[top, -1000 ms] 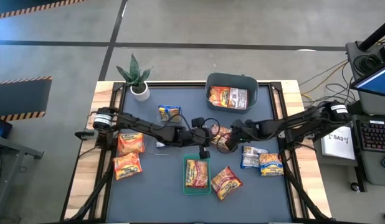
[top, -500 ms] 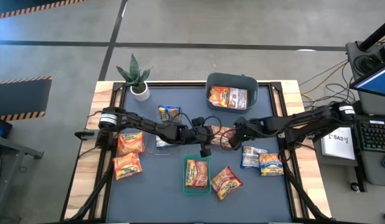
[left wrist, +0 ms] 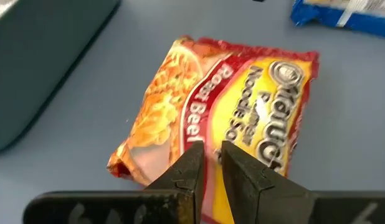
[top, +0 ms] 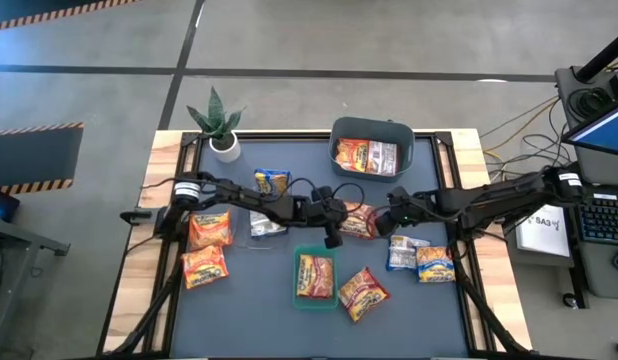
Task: Sort Maruchan noodles
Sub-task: Put the red noodle pack into the green bin
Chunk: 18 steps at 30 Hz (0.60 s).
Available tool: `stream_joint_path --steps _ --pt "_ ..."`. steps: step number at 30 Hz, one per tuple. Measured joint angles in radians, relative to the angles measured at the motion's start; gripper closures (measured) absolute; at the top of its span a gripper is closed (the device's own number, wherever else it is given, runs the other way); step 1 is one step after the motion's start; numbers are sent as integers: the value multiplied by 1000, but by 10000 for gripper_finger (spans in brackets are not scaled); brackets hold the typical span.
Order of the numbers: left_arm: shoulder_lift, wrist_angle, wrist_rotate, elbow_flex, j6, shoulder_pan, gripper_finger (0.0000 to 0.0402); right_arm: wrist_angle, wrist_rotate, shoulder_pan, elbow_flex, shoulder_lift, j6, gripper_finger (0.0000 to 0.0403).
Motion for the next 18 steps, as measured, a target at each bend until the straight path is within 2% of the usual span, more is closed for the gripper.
stream_joint_path --steps 4,9,18 --pt "0 -24 -4 1 -13 1 364 127 1 -17 -64 7 45 182" --pt "-2 -28 -4 2 -15 0 364 164 2 -39 -84 14 44 141" --pt "-6 -94 2 77 15 -3 364 167 -8 -41 -84 18 41 115"
